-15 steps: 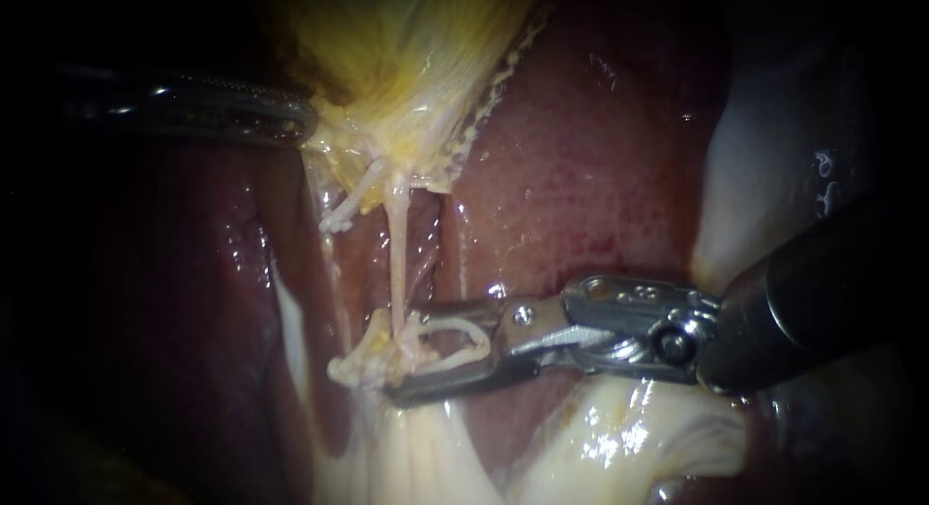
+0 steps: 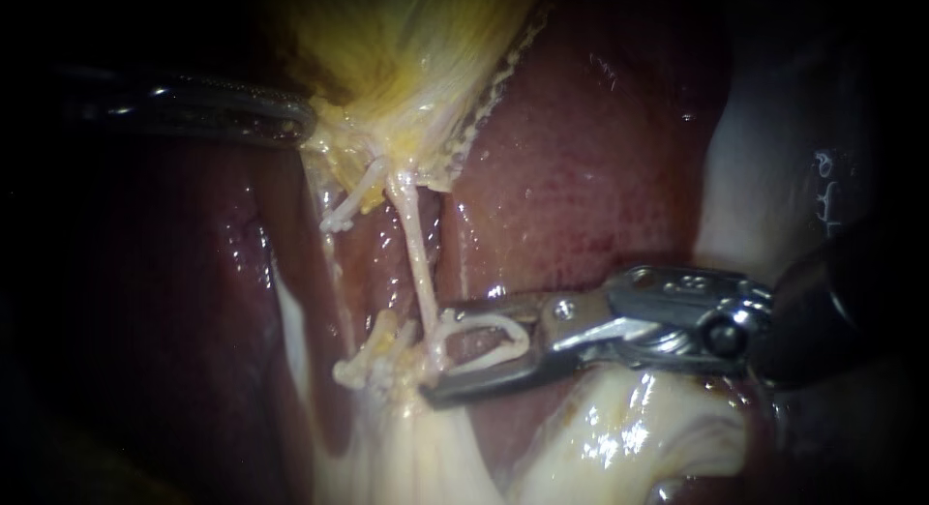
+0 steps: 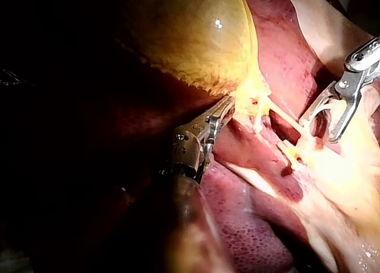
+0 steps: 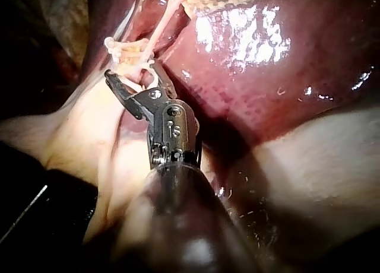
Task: Clipping first clip right tube
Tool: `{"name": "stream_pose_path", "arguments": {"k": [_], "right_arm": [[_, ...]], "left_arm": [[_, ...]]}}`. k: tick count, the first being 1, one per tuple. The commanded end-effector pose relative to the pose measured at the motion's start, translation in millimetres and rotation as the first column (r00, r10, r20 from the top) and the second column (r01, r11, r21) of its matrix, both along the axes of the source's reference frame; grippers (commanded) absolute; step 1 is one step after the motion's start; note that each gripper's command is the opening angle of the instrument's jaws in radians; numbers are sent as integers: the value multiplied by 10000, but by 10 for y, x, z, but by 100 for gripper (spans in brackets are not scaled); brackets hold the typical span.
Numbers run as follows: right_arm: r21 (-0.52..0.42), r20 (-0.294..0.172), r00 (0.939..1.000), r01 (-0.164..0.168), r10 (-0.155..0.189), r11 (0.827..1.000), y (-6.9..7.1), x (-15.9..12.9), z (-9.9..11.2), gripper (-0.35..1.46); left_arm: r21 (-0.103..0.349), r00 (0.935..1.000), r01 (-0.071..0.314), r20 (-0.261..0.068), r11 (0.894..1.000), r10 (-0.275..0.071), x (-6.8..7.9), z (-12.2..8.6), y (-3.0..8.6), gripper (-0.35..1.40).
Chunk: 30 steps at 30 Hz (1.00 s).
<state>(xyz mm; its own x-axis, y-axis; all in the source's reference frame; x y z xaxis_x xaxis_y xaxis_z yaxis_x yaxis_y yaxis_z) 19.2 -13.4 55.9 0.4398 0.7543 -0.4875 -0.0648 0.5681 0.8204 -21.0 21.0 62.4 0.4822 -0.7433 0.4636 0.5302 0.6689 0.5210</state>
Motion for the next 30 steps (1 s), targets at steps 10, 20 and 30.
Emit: {"name": "stream_pose_path", "arguments": {"k": [10, 20, 30], "right_arm": [[-14, 2, 9999, -103, 103, 9999, 7, -6, 11, 50], [-123, 49, 9998, -198, 198, 9997, 16, 9, 55, 50], [980, -1168, 9885, -851, 964, 9915, 14, 36, 53, 50]], "left_arm": [[-1, 10000, -1, 0, 10000, 1, 0, -1, 0, -35], [-4, 10000, 1, -3, 10000, -1, 0, 0, 0, -35], [-4, 10000, 3, -4, 10000, -3, -1, 0, 0, -35]]}}
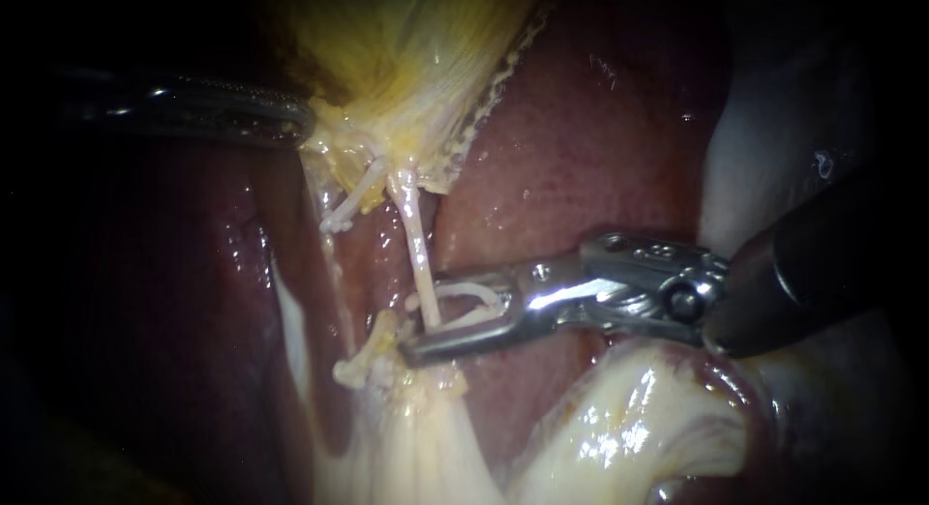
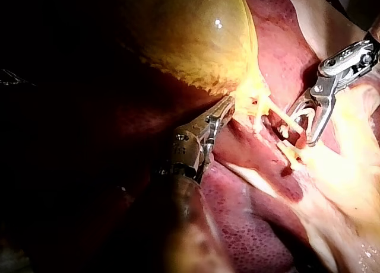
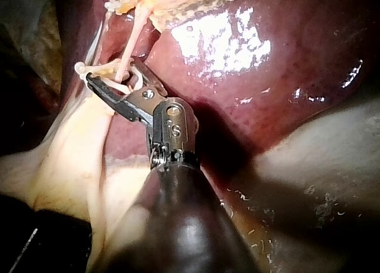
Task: Clipping first clip right tube
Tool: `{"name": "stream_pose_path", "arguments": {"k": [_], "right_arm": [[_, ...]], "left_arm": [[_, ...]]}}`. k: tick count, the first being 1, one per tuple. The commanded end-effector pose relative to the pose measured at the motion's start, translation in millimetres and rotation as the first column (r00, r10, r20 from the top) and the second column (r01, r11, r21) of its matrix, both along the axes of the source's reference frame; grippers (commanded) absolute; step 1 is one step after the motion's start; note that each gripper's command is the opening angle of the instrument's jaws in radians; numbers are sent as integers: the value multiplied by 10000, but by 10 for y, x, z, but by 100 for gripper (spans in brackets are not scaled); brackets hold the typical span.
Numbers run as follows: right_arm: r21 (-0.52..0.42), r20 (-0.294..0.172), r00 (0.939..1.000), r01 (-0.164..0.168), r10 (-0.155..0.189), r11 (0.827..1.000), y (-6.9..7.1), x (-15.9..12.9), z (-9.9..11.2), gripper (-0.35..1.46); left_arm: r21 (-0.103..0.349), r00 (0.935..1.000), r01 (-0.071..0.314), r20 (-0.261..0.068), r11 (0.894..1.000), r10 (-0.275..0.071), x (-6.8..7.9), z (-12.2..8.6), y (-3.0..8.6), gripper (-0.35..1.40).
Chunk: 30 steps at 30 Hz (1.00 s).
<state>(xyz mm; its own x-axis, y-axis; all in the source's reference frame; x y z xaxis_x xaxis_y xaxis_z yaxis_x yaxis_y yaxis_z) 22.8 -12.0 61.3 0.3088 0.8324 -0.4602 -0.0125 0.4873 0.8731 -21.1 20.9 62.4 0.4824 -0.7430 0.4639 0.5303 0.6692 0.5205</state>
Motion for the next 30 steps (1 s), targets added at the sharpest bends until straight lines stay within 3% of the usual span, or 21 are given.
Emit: {"name": "stream_pose_path", "arguments": {"k": [1, 9, 21, 30], "right_arm": [[157, -76, 10000, 8, -7, 9999, -1, 1, -3, 50], [1273, -882, 9961, 185, -73, 9917, -10, 6, -22, 50], [1686, -1058, 9935, 593, -418, 9839, -20, 2, -36, 48], [1694, -1153, 9919, 733, -541, 9828, -16, 0, -31, 28]], "left_arm": [[2, 10000, 4, -1, 10000, -4, 0, 0, 0, -35], [1, 10000, 6, -2, 10000, -6, -1, 0, 0, -35], [1, 10000, 6, -2, 10000, -6, 0, 0, 0, -35], [10, 10000, -8, -26, 10000, 8, 0, 0, 0, -35]]}}
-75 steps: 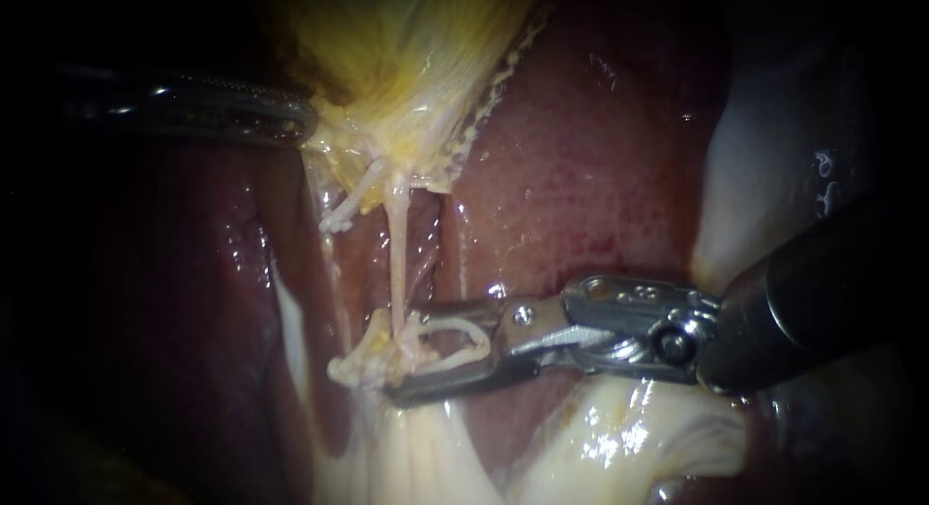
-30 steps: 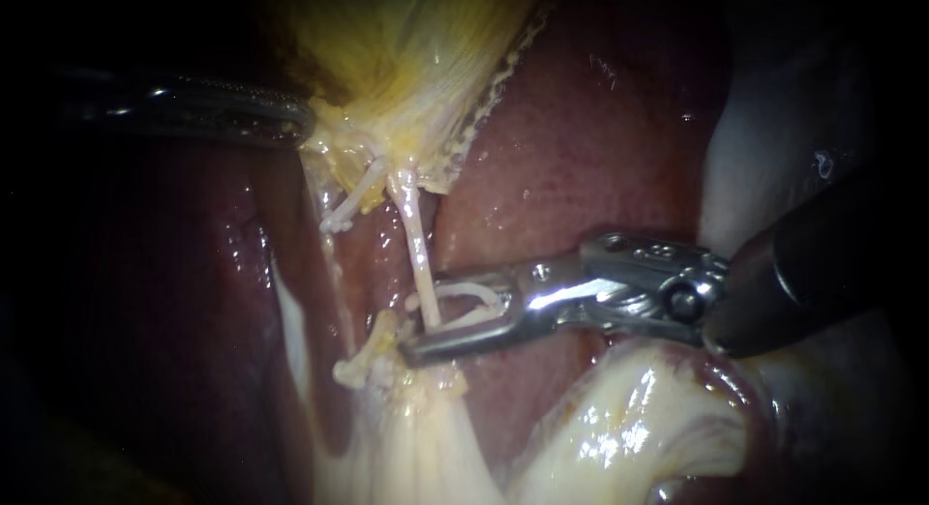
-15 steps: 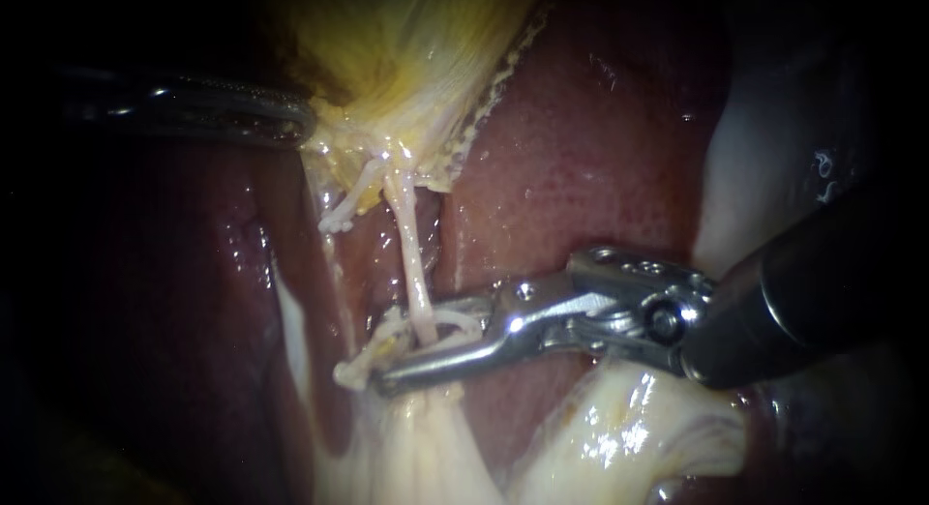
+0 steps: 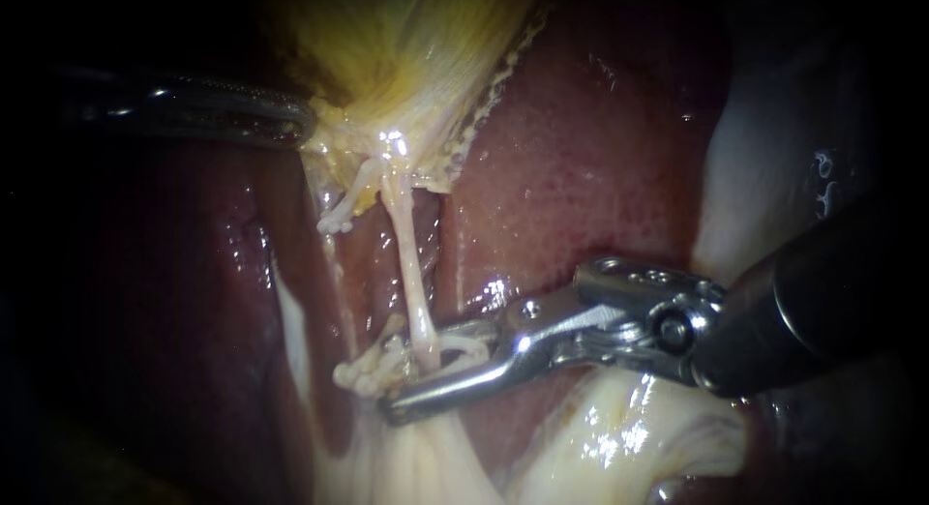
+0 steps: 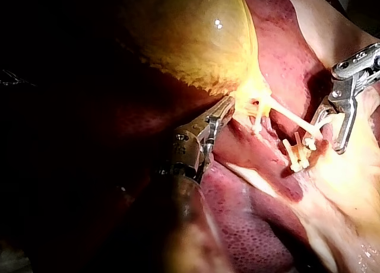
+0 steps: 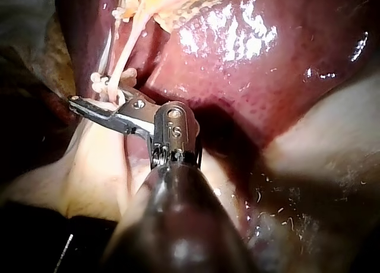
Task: Clipping first clip right tube
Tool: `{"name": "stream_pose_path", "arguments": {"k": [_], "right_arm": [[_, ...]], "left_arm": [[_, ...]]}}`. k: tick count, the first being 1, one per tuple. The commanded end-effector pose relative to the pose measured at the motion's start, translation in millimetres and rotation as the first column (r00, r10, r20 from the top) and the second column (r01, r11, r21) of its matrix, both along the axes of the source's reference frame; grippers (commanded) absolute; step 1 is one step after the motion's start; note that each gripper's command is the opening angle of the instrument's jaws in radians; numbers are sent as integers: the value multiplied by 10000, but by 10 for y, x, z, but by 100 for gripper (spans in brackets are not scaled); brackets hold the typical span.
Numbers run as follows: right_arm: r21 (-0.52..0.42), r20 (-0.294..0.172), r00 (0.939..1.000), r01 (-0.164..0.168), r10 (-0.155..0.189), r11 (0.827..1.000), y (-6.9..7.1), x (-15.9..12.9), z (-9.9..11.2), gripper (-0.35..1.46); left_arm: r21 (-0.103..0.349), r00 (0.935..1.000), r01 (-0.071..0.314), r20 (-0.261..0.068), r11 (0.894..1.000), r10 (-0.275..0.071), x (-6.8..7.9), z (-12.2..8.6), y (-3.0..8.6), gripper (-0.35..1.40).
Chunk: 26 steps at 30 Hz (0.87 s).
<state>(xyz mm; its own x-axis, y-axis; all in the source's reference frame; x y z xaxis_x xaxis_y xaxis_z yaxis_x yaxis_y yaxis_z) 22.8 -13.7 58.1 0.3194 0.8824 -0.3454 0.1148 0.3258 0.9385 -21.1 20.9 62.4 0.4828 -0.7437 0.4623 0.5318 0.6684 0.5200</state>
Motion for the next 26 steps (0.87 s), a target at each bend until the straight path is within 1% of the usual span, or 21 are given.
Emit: {"name": "stream_pose_path", "arguments": {"k": [1, 4, 8, 9, 11, 13, 16, 26], "right_arm": [[3, 0, 10000, 6, -6, 10000, 0, 0, 1, 24], [4, -16, 10000, 37, -37, 10000, 1, 0, 2, 12], [11, -112, 9997, 232, -232, 9997, 3, -1, 5, -17], [11, -133, 9995, 275, -275, 9996, 3, -1, 6, -21], [14, -201, 9990, 411, -410, 9992, 4, -3, 7, -35], [217, -102, 9988, 473, -471, 9986, 4, -3, 7, -35], [234, -12, 9986, 533, -533, 9983, 3, -2, 7, -35], [229, -11, 9986, 530, -529, 9983, 6, -5, 14, -35]], "left_arm": [[2, 10000, -15, -7, 10000, 15, 0, 0, 0, -35], [2, 10000, -16, -6, 10000, 16, 0, 0, 0, -35], [2, 10000, -16, -6, 10000, 16, 0, 0, 0, -35], [2, 10000, -16, -6, 10000, 16, 0, 0, 0, -35], [2, 10000, -16, -6, 10000, 16, 0, 0, 0, -35], [2, 10000, -16, -6, 10000, 16, 0, 0, 0, -35], [2, 10000, -17, -6, 10000, 17, 0, 0, 0, -35], [2, 10000, -17, -5, 10000, 17, 0, 0, 0, -35]]}}
